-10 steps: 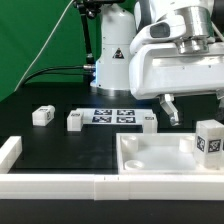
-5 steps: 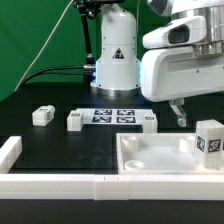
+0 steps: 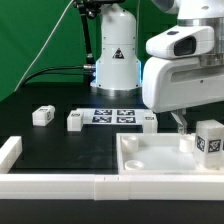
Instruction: Assemble one leg
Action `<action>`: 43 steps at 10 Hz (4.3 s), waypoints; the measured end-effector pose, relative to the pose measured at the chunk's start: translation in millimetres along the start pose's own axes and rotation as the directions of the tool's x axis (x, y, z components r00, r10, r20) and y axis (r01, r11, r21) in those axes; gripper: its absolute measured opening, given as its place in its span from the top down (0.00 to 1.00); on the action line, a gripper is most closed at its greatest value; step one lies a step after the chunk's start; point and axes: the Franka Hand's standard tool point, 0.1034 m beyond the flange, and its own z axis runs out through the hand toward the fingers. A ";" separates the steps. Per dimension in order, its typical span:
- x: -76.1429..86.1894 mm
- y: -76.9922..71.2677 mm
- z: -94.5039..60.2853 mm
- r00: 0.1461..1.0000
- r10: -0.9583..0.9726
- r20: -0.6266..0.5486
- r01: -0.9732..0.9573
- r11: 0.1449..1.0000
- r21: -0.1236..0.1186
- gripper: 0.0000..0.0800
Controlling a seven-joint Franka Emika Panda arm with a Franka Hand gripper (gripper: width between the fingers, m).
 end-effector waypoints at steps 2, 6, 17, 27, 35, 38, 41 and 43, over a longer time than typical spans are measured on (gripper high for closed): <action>0.0 15.9 11.9 1.000 0.007 0.002 -0.007 1.000 -0.008 0.19; 16.3 17.0 10.6 1.000 0.012 -0.001 -0.012 1.000 -0.009 0.19; 15.0 13.0 13.4 0.943 0.332 -0.016 -0.332 0.943 0.001 0.64; 16.2 7.7 15.4 0.153 0.988 0.028 -0.988 0.152 0.031 0.64; 16.1 2.7 15.8 0.587 0.809 0.020 -0.809 0.586 0.042 0.19; 15.0 11.0 14.3 0.862 0.507 0.005 -0.506 0.861 0.046 0.19; 16.2 9.9 11.9 0.959 0.283 -0.011 -0.282 0.959 0.042 0.19; 15.7 11.8 12.1 0.992 0.125 -0.017 -0.124 0.992 0.035 0.19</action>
Offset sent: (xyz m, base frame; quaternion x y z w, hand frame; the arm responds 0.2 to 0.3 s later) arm 0.0233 -0.0001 0.0011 -0.0182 -0.0054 -0.0145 0.9997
